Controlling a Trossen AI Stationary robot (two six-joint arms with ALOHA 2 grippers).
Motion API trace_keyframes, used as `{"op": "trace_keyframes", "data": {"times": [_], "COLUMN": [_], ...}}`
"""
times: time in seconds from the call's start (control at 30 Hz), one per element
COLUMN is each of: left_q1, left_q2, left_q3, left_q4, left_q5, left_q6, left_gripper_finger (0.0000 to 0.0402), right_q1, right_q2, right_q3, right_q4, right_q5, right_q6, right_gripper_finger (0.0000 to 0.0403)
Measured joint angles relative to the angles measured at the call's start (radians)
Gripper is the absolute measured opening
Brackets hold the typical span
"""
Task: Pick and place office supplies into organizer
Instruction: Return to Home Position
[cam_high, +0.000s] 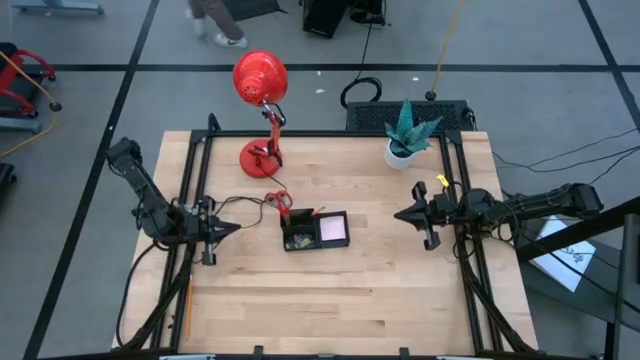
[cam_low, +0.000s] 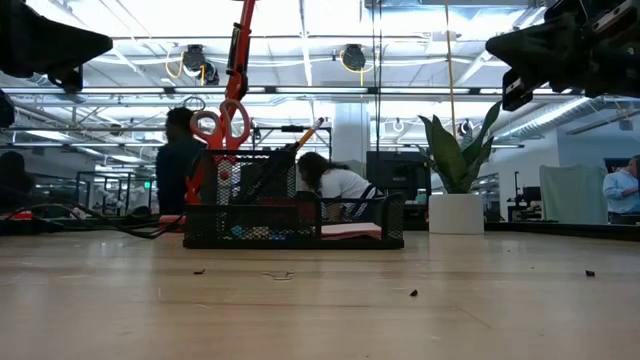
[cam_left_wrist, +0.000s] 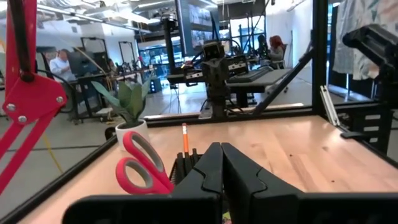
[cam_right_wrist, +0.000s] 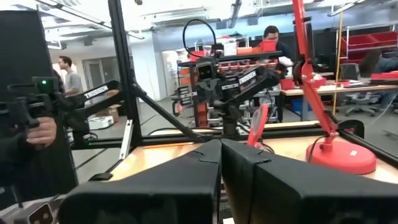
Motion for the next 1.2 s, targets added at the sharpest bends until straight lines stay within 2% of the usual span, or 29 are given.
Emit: {"op": "trace_keyframes", "data": {"times": [0.3,0.47,0.67,0.83,1.03,1.2], "left_q1": [0.000,0.000,0.006,0.066,0.182,0.303], "left_q2": [0.000,0.000,0.000,-0.005,-0.010,-0.010], "left_q3": [0.000,0.000,0.000,0.000,0.000,0.000], "left_q4": [-0.013,-0.034,-0.025,0.003,-0.027,-0.114], "left_q5": [0.000,-0.058,-0.070,-0.090,0.124,0.272], "left_q6": [-0.072,-0.031,0.067,0.105,0.130,0.051], "left_gripper_finger": [0.0014,0.0004,0.0005,0.0006,0.0004,0.0002], "right_q1": [0.000,0.000,0.000,0.000,-0.005,-0.040], "right_q2": [-0.001,0.000,-0.001,0.000,0.000,0.000], "right_q3": [0.000,0.000,0.000,0.000,0.000,0.000], "right_q4": [0.027,-0.013,0.006,0.005,0.025,0.019], "right_q5": [0.002,0.002,0.002,-0.002,-0.080,-0.080], "right_q6": [0.036,0.024,-0.008,-0.023,-0.053,-0.048], "right_gripper_finger": [0.0000,0.0000,0.0000,0.0000,0.0000,0.0000]}}
